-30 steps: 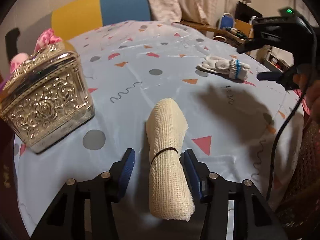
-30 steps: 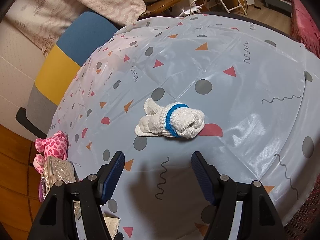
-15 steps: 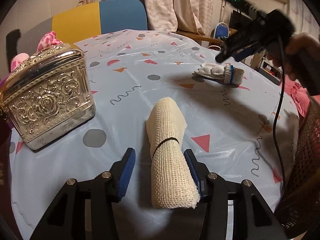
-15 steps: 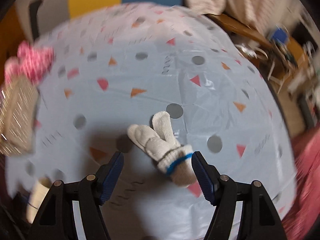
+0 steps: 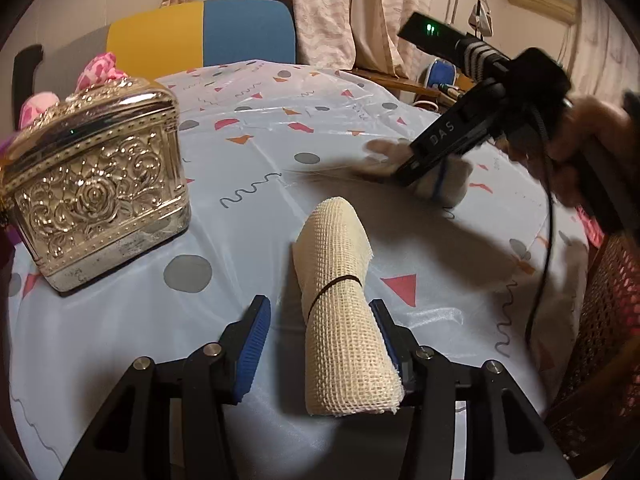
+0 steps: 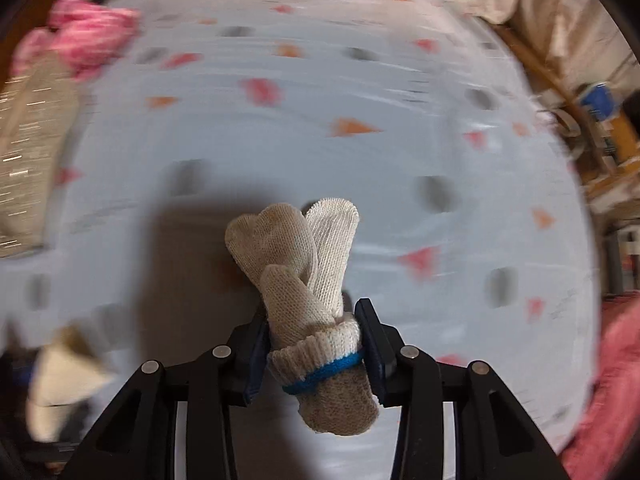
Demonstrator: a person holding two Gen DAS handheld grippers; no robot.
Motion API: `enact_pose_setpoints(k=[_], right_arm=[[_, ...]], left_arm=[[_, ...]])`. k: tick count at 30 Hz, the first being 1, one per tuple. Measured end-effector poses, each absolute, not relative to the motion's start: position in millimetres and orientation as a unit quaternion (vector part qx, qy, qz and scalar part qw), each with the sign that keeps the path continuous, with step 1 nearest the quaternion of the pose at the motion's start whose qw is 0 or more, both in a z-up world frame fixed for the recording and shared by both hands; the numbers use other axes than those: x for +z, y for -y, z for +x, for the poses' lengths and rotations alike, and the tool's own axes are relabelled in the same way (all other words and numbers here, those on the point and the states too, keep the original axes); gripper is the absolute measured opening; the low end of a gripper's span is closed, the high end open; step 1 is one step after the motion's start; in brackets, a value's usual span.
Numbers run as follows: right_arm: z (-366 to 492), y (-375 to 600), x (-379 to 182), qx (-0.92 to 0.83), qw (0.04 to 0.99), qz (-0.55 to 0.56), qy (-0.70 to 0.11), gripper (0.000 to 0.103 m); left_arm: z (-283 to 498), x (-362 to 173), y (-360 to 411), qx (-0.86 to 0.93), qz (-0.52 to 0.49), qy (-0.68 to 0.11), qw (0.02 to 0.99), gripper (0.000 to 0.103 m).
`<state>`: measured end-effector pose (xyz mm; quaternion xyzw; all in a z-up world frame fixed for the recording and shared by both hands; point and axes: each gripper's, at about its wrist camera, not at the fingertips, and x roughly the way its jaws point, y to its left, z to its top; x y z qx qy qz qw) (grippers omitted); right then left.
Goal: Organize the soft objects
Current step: 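Hold the beige cloth with left tool while right tool grasps the white gloves, then carry the beige cloth into the gold tray and open the left tool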
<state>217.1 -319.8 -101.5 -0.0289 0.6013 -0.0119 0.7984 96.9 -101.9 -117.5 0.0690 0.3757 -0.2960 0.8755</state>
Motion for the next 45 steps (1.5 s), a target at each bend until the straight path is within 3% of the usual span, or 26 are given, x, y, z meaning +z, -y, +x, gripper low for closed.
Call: enact_pose_setpoints(k=[3,9,14,20,30,35,42,45], right_arm=[[206.1,287.9,-112.4,0.021,0.795,-0.033,-0.605,0.048],[196.0,298.3,-113.1,0.023,0.821,0.009,-0.571,0.05],[192.0,297.1,-112.2,0.029,0.829,-0.018,-0.558,0.053],[189.2,298.7,-111.4,0.03,0.832,-0.027,-0.553,0.054],[194.5,274.5,-108.4,0.029,0.833,-0.045,-0.55,0.057],[196.1,276.9,-113.6,0.018,0.835,-0.053,-0.547,0.068],[198.5,279.4,-113.4,0.018,0.833,-0.053,-0.55,0.069],[199.2,279.8,-112.8,0.018,0.833,-0.054,-0.551,0.069]], left_arm=[[98.3,-117.1,97.2,-0.301,0.053,-0.379,0.873,0.051],[102.6,-115.2,84.8,-0.323,0.01,-0.392,0.861,0.053],[106.5,-113.1,73.7,-0.338,-0.031,-0.407,0.848,0.054],[101.4,-104.0,83.2,-0.333,0.003,-0.426,0.841,0.078],[104.8,-82.5,98.5,-0.314,0.052,-0.458,0.83,0.079],[107.5,-81.3,114.5,-0.313,0.09,-0.495,0.806,0.081],[117.2,-84.3,93.4,-0.321,-0.036,-0.556,0.766,0.101],[121.0,-80.0,84.2,-0.317,-0.086,-0.566,0.757,0.098]])
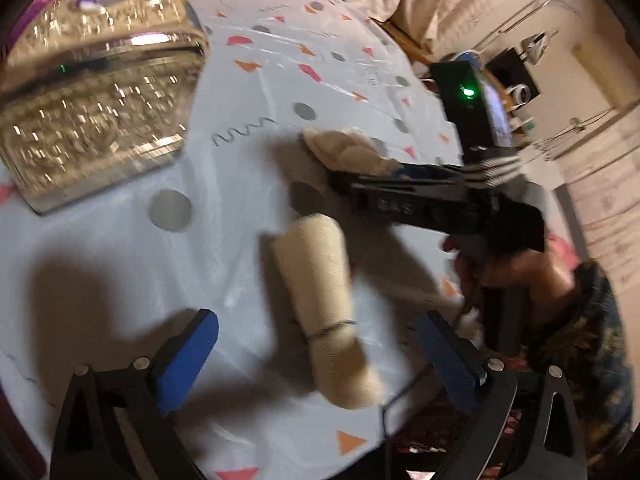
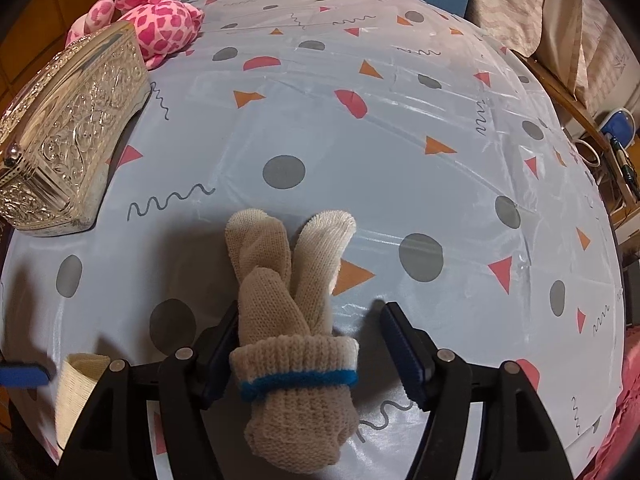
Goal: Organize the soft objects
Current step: 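Carry the beige cloth into the gold tray and open the left tool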
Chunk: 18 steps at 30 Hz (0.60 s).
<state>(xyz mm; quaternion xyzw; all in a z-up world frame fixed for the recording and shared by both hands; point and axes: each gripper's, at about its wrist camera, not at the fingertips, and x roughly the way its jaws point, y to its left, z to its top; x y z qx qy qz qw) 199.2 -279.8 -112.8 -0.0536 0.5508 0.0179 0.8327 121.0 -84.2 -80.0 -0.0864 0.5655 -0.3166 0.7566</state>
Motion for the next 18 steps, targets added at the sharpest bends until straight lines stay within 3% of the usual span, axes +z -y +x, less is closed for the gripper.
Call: enact_pose_setpoints(k=[3,7,9,10,12,14,16,18], right_arm=[[199.1,278.5,-114.6,0.017,0.833,-0.053,-0.551,0.069],[198.6,278.1,-114.1,0.016,0.832,-0.052,-0.551,0.069],[198.5,278.1,-114.1,0.017,0.832,-0.053,-0.551,0.069],[198.5,278.1,-114.0,0.017,0.832,-0.053,-0.552,0.069],[197.7,278.3,-113.9,0.019,0.831,-0.053,-0.553,0.069],[196.6,278.1,-114.0,0.022,0.83,-0.055,-0.554,0.066],[194.8,274.0,-112.5,0.037,0.831,-0.063,-0.551,0.054],[192.0,269.4,-112.1,0.041,0.832,-0.074,-0.548,0.052]], left_arm=[[123.3,-78.3,92.9,-0.298,-0.054,-0.563,0.769,0.091],[127.2,-80.6,115.7,-0.297,-0.031,-0.566,0.769,0.068],[130.1,-83.4,126.3,-0.288,-0.017,-0.569,0.77,0.048],[131.3,-85.4,128.2,-0.285,-0.012,-0.571,0.77,0.045],[131.2,-92.2,134.3,-0.281,0.002,-0.578,0.766,0.021],[127.4,-93.2,135.1,-0.276,0.028,-0.561,0.78,0.02],[120.8,-92.5,129.0,-0.284,0.03,-0.548,0.786,0.02],[112.7,-89.3,116.6,-0.272,0.03,-0.529,0.804,0.02]])
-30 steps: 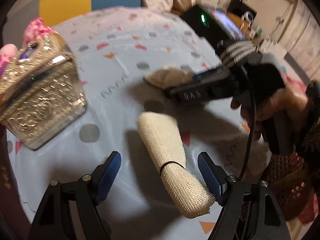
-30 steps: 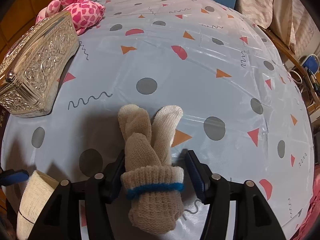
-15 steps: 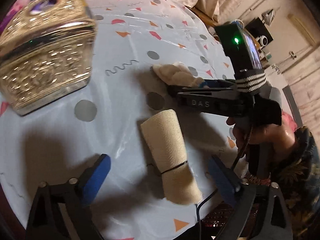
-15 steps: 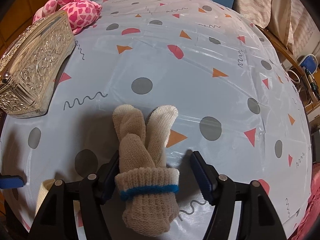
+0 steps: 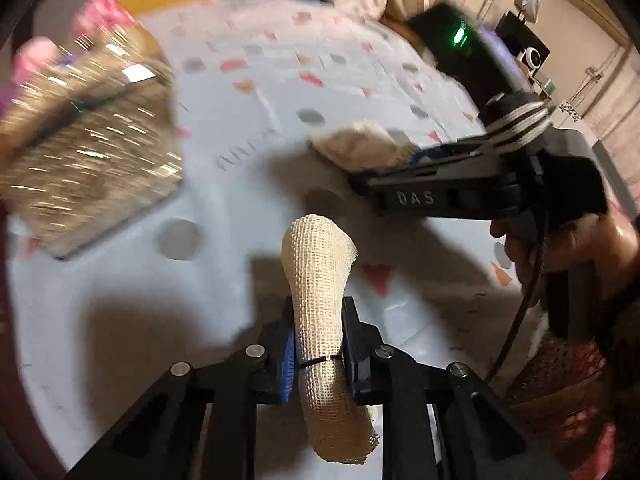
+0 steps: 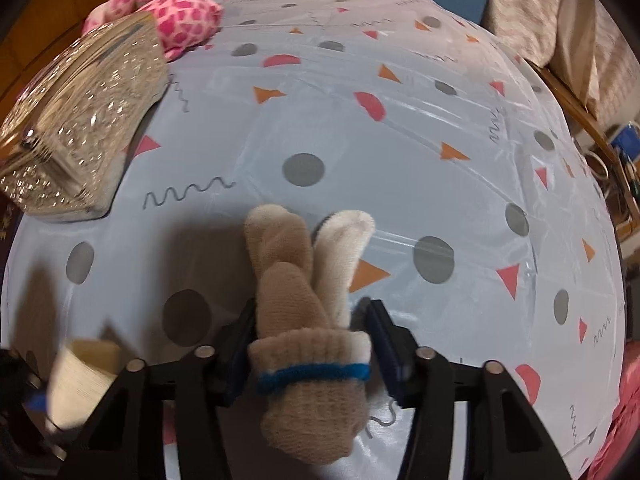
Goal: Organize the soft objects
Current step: 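Carry the beige cloth into the gold tray and open the left tool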
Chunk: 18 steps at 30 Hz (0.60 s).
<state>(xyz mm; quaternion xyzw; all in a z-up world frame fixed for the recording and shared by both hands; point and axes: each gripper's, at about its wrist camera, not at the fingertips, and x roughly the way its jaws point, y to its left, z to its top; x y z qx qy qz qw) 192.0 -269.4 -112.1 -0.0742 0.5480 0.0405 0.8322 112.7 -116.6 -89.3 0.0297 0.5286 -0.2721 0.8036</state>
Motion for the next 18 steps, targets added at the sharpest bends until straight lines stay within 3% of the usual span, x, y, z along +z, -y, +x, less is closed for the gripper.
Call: enact_pose_setpoints(k=[9,12,18], right_arm=[[188.8,271.2,-111.5,0.04,0.832,-0.066,-0.549,0.051],[185.9,266.1,-110.8,0.046,0.836,-0.088,-0.54,0.045],[179.1,264.4,-111.3,0.049,0.842,-0.09,-0.529,0.045]], left_arm=[[78.1,-44.1,58.9,-0.211,0.051,-0.409,0.886,0.02],[74.2,-30.7,39.7,-0.185,0.043,-0.388,0.902,0.02],[66.5,-20.7,9.4,-0.163,0.023,-0.373,0.913,0.02]])
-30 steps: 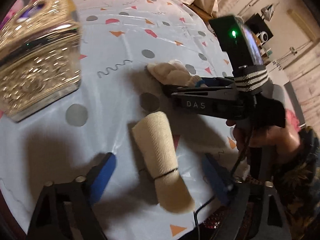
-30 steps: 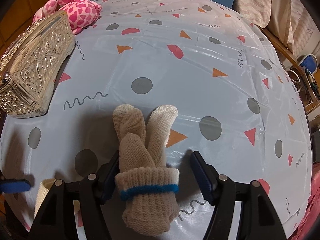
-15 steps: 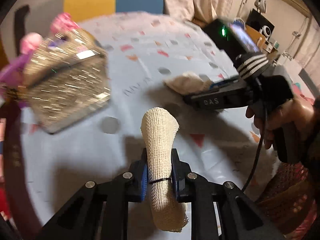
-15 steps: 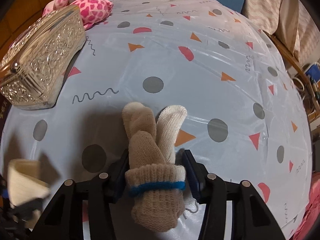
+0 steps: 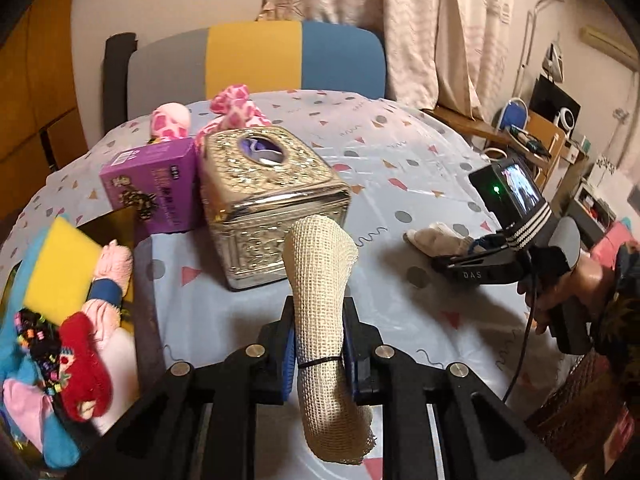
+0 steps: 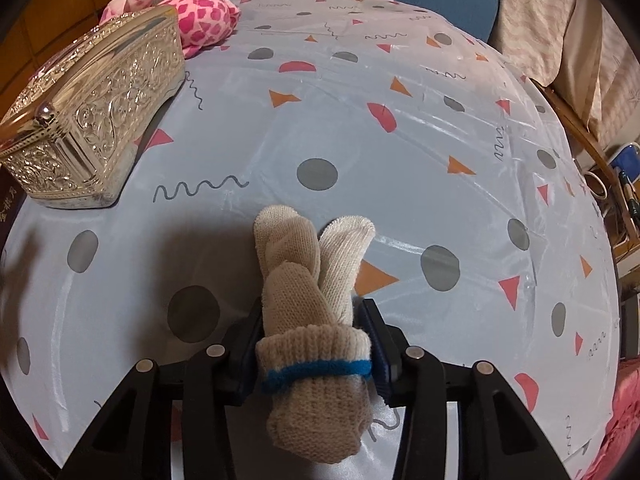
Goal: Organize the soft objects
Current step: 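Carry the beige cloth into the gold tray and open the left tool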
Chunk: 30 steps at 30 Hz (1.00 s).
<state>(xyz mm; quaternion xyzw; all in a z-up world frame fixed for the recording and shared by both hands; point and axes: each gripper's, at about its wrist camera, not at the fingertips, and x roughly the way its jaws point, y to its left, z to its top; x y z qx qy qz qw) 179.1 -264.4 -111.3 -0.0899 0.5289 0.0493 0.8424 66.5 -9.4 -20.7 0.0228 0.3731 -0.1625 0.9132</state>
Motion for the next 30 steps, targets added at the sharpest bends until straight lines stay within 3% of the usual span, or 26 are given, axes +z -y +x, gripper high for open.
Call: enact_pose_setpoints(k=[18,30], right_arm=[[182.3,264.6,-112.0,0.051,0.845,-0.091,-0.525,0.045],[182.6,261.2,-111.9,0.049,0.846,-0.108,-0.521,0.045]], left_arm=[[62.8,-11.1,-42.3,-0.136,-0.045,-0.364,0.92,0.02],[42.8,31.1,-182.4,-0.041,-0.168,-0.32,0.931,0.02]])
